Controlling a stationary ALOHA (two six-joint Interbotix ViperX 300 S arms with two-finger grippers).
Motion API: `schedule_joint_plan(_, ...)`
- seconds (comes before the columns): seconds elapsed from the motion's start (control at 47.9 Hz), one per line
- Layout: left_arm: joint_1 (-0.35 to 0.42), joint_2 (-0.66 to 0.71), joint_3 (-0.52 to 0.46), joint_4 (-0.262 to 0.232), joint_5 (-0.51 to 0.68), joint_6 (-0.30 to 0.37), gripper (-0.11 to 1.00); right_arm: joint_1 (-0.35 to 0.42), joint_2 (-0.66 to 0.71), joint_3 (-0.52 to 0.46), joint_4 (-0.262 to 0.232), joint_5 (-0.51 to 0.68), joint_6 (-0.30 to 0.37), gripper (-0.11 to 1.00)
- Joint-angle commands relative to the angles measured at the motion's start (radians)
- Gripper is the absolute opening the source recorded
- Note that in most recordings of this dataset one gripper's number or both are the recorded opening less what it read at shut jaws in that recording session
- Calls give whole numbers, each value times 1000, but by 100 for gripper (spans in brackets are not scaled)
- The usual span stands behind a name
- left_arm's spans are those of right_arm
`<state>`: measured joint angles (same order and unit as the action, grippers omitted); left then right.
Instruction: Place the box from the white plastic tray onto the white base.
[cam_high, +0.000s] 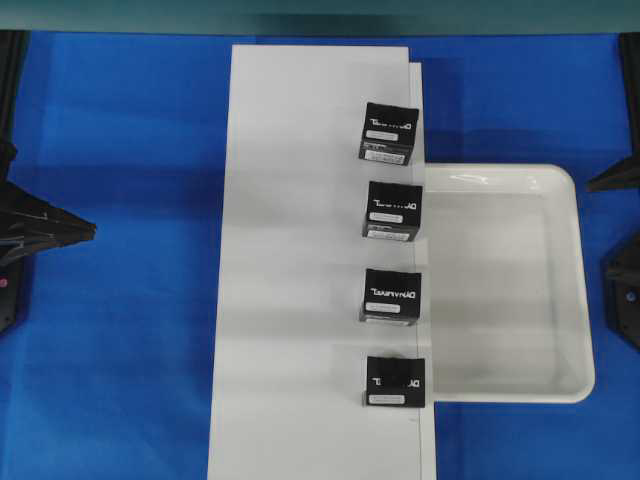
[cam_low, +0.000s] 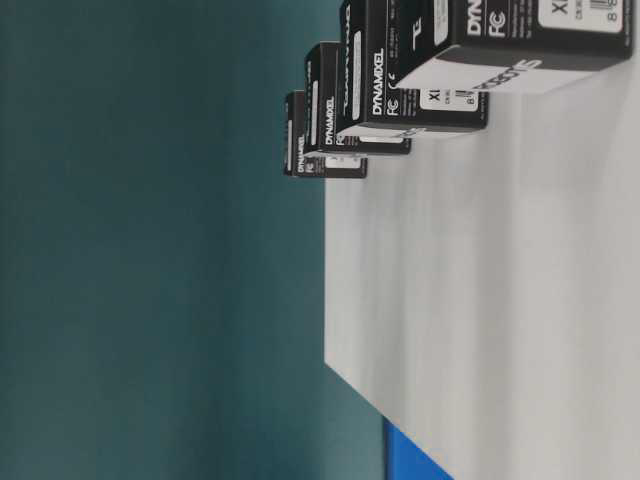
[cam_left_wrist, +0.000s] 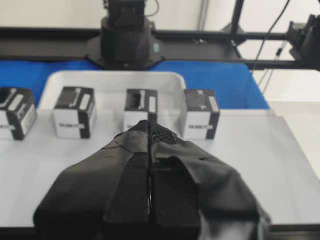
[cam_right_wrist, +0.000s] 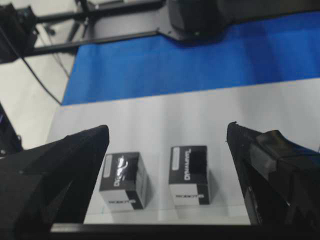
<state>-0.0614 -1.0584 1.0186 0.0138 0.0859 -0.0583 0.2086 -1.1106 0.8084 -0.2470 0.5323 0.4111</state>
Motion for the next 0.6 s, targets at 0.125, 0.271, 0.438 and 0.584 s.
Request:
schedule_joint_plan(0.125,-5,11,-28,3,-35,3,-7,-21,-98,51,-3,11,-5,95)
schedule_joint_plan(0.271,-6,38,-38,2,-60,2,-7,-37,-150,86,-3,6,-5,95)
schedule_joint_plan(0.438,-6,41,-44,2,-60,12,-7,-38,-198,104,-5,-5,-5,95)
schedule_joint_plan(0.584,-5,37,-46,3,-60,12,-7,-41,-221,107,-3,2,-6,94)
